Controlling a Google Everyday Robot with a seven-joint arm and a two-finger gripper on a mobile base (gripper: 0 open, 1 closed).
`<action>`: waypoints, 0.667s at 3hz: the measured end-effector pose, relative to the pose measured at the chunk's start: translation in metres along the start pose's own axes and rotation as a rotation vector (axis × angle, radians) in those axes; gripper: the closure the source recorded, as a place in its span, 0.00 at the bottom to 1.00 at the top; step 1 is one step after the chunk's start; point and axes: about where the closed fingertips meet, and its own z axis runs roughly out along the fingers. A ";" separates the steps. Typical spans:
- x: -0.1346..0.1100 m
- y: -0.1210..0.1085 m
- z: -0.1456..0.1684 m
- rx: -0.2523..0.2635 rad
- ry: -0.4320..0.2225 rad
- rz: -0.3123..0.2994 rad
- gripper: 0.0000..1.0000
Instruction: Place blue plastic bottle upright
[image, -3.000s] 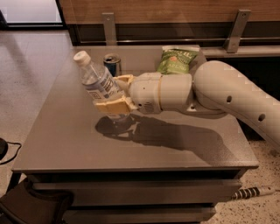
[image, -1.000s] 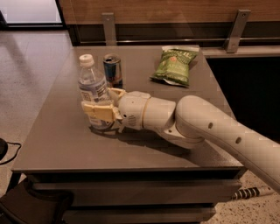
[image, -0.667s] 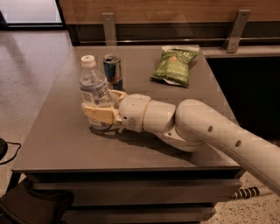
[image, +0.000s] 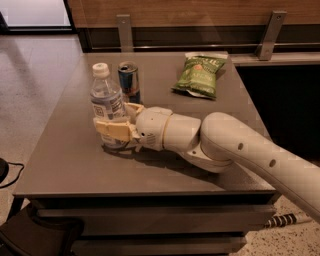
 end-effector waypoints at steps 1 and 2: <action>0.000 0.001 0.001 -0.003 0.000 -0.001 0.83; -0.001 0.003 0.003 -0.007 0.001 -0.003 0.53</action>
Offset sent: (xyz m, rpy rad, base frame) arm -0.0007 0.0015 0.0004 -0.0003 -0.0008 0.0028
